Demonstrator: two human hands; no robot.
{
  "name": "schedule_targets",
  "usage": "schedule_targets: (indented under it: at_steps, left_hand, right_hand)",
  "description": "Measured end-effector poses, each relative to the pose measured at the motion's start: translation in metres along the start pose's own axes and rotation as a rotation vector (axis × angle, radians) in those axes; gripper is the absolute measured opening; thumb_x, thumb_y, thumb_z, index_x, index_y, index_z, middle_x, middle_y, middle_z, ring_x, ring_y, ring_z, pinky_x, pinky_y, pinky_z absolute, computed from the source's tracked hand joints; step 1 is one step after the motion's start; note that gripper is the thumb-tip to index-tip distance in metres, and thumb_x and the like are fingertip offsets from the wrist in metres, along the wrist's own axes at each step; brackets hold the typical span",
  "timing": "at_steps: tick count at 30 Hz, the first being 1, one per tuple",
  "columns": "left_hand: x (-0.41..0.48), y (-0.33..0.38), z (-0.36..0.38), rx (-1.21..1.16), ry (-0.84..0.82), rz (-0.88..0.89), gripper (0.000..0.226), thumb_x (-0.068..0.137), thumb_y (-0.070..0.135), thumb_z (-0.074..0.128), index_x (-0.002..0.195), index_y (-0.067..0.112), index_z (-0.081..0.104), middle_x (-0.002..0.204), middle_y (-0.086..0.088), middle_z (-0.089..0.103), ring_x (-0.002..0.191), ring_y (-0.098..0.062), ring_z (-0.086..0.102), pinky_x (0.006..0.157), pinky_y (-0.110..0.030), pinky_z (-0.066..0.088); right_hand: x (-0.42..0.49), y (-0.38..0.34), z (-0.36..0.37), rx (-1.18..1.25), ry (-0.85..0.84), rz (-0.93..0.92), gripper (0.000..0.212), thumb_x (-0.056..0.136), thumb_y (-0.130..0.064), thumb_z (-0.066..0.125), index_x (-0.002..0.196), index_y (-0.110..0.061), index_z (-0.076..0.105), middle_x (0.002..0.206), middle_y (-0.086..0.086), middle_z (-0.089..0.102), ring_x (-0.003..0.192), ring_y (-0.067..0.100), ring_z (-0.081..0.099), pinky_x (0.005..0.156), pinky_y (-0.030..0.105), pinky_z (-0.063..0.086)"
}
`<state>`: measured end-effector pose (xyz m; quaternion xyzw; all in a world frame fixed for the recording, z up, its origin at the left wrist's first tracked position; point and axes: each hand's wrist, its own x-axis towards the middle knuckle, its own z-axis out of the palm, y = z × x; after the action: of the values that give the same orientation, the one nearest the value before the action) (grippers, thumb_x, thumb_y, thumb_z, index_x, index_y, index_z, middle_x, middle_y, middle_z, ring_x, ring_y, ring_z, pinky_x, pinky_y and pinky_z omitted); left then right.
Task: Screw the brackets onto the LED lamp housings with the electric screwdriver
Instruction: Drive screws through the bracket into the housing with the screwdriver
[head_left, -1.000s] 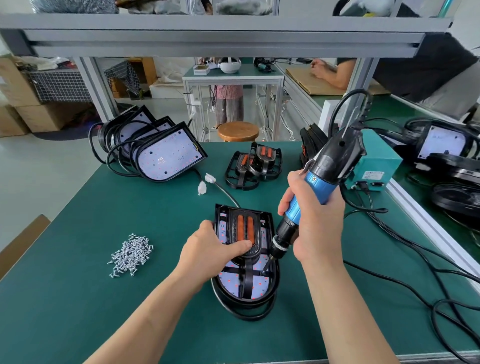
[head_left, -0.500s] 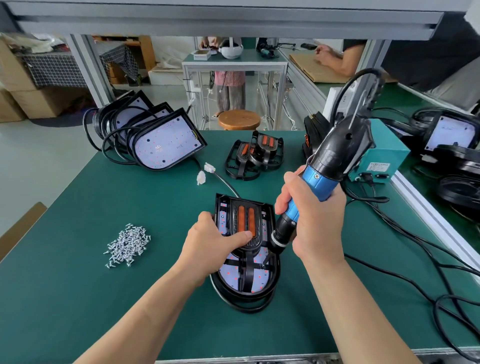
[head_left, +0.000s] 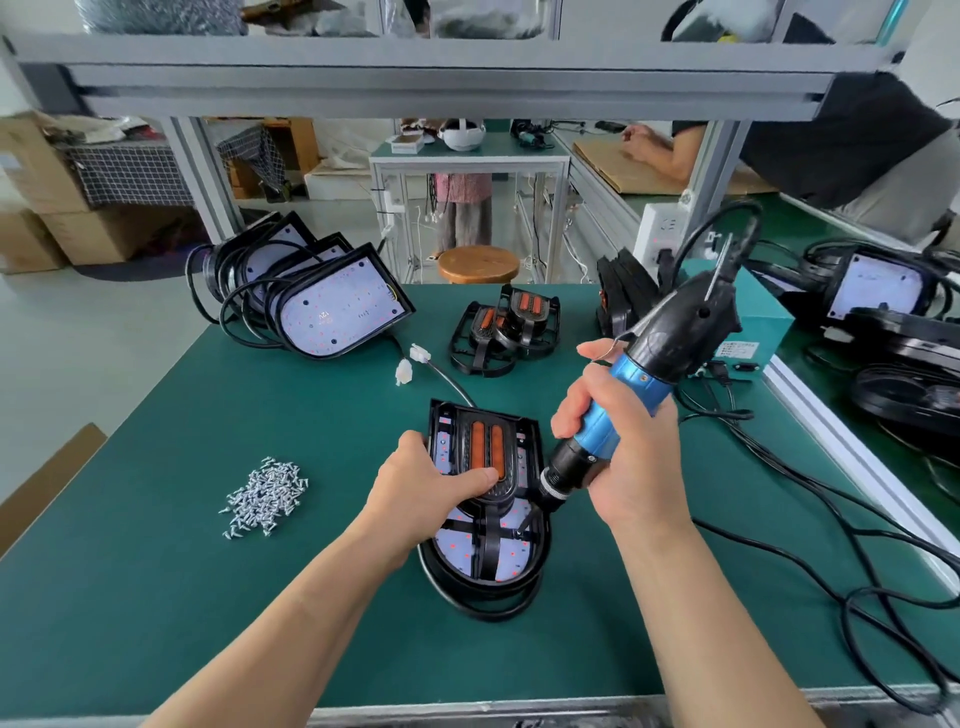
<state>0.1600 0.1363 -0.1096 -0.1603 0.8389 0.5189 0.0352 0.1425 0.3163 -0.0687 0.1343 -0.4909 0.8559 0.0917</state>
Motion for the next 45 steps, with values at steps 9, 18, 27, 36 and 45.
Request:
schedule_targets:
  at_steps: [9,18,27,36,45]
  left_hand:
    - [0.000,0.002,-0.001,-0.007,-0.021,0.006,0.063,0.067,0.042,0.090,0.110,0.009,0.059,0.105,-0.007,0.072,0.098,-0.026,0.069,0.091,-0.050,0.056]
    - [-0.002,0.000,0.001,-0.024,0.002,-0.004,0.064,0.065,0.043,0.091,0.107,0.012,0.054,0.104,-0.006,0.070,0.097,-0.026,0.068,0.090,-0.050,0.056]
    - [0.000,0.000,-0.004,-0.032,-0.044,-0.006,0.065,0.066,0.044,0.090,0.110,0.010,0.056,0.106,-0.008,0.070,0.100,-0.028,0.068,0.092,-0.051,0.055]
    - [-0.001,-0.003,-0.004,-0.032,-0.055,0.001,0.068,0.061,0.047,0.088,0.110,0.010,0.059,0.105,-0.006,0.073,0.099,-0.026,0.070,0.092,-0.050,0.056]
    - [-0.002,0.001,-0.004,0.027,-0.039,0.008,0.080,0.047,0.064,0.077,0.108,0.015,0.059,0.103,-0.001,0.072,0.096,-0.022,0.069,0.090,-0.048,0.057]
  right_hand:
    - [0.005,0.000,0.003,0.051,0.009,0.058,0.010,0.080,-0.006,0.059,0.080,-0.016,0.057,0.054,0.005,0.044,0.046,0.020,0.040,0.052,0.028,0.041]
    - [0.014,0.005,0.007,0.041,-0.241,0.086,0.008,0.078,-0.010,0.063,0.078,-0.017,0.060,0.053,0.004,0.045,0.044,0.019,0.041,0.051,0.027,0.041]
    - [0.013,0.004,-0.010,0.167,-0.114,0.098,0.015,0.078,-0.013,0.065,0.091,-0.020,0.070,0.060,0.004,0.051,0.048,0.018,0.048,0.053,0.028,0.044]
    - [0.031,-0.024,-0.009,0.143,0.480,-0.039,0.020,0.083,-0.011,0.070,0.097,-0.012,0.056,0.062,0.000,0.053,0.049,0.016,0.049,0.054,0.027,0.047]
    - [0.029,0.007,-0.061,0.648,0.646,0.181,0.015,0.092,-0.021,0.067,0.084,-0.014,0.057,0.066,-0.005,0.051,0.051,0.009,0.050,0.053,0.020,0.046]
